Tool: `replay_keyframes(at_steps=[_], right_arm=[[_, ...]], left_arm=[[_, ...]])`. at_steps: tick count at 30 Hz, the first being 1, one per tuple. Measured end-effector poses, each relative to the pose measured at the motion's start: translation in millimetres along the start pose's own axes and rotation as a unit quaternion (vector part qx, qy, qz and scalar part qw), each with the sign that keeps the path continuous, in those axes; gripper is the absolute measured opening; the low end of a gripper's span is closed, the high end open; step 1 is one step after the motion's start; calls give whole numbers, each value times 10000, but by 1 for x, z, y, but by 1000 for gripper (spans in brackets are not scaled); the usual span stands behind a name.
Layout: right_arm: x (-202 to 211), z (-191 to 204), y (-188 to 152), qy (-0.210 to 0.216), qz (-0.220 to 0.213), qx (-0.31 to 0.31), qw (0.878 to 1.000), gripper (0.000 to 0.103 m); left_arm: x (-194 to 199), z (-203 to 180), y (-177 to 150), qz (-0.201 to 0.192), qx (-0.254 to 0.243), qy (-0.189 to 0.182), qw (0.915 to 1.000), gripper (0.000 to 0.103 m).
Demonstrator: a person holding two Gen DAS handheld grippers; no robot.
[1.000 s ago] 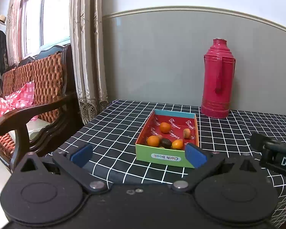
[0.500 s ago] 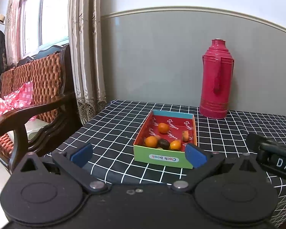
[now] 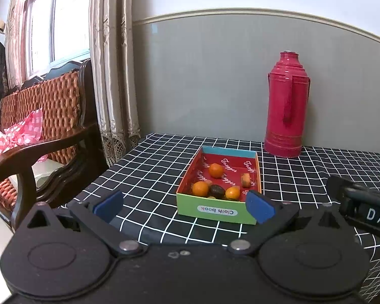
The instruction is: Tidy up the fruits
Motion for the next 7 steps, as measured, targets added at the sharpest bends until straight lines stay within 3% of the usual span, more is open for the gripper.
replay_keyframes(at_steps=[7], right_arm=[[-4,0,-3,-52,48,68,10000,103]], left_arm=[[1,5,5,-132,13,168,9998,97]])
Point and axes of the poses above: each gripper's, at about its wrist camera, not at the fingertips, and x roughly against the way its jaws point, z to its left, y to its top, the point moved 7 cm from there along -x, roughly the way its jaws point, and after that the axes turned 15 degrees about -z, right-handed, at the moved point
